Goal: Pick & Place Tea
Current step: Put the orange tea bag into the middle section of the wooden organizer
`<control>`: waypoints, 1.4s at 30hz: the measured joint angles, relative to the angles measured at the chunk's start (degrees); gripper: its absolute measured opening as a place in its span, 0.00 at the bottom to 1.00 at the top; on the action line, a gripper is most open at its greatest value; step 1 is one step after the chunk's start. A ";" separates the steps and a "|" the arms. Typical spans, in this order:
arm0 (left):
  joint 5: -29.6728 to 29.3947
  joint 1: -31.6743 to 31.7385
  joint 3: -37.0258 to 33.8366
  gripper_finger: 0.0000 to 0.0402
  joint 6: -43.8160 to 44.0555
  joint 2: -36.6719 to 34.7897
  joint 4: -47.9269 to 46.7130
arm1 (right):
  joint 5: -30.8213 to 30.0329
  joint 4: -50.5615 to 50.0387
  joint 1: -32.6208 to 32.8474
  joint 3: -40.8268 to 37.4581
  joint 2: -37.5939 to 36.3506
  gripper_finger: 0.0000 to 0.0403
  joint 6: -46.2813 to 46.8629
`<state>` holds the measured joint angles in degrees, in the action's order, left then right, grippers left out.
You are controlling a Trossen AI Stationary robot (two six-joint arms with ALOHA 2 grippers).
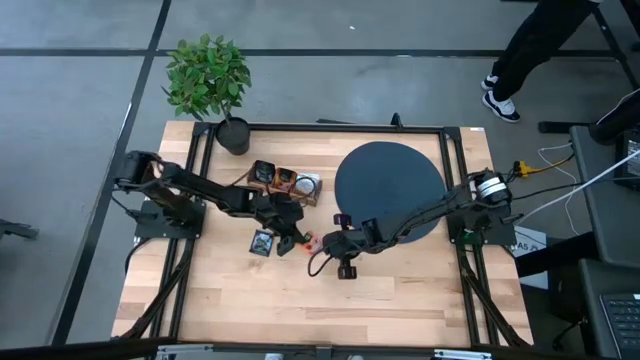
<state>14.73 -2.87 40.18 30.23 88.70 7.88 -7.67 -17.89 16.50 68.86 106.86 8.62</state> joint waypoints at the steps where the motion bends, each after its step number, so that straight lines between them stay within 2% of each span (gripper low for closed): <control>1: -0.04 -0.01 -0.02 0.01 -0.72 -1.37 -1.90 | -0.06 -0.09 0.03 0.00 -0.76 0.01 -0.69; 4: -0.61 -0.02 0.00 0.01 -2.91 -5.56 -6.13 | 1.04 0.66 0.08 0.09 -1.87 0.01 -2.10; 8: -4.55 0.06 0.39 0.01 -5.96 -11.52 -13.52 | 1.81 5.65 0.09 -0.79 -1.86 0.01 -4.48; 15: -14.27 1.35 8.54 0.01 -13.44 -18.32 -39.43 | 2.90 30.54 -0.48 -16.57 -4.48 0.01 -1.58; 19: -19.19 3.40 14.41 0.01 -21.10 -18.89 -49.46 | 2.88 45.29 -1.04 -24.79 -4.76 0.01 2.30; 22: -20.97 5.53 17.72 0.01 -28.99 -18.45 -54.04 | 2.85 50.78 -0.97 -27.80 -4.76 0.01 4.58; 32: -20.22 15.50 19.26 0.01 -48.74 -17.11 -57.10 | 2.83 53.40 -0.97 -29.05 -4.76 0.01 3.95; 42: -19.97 18.79 19.26 0.01 -57.47 -13.51 -56.10 | 2.81 55.05 -2.20 -29.05 -4.76 0.01 1.88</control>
<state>-5.23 15.92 59.44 -27.23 75.19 -48.22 -4.86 37.16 14.31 39.81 102.10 10.50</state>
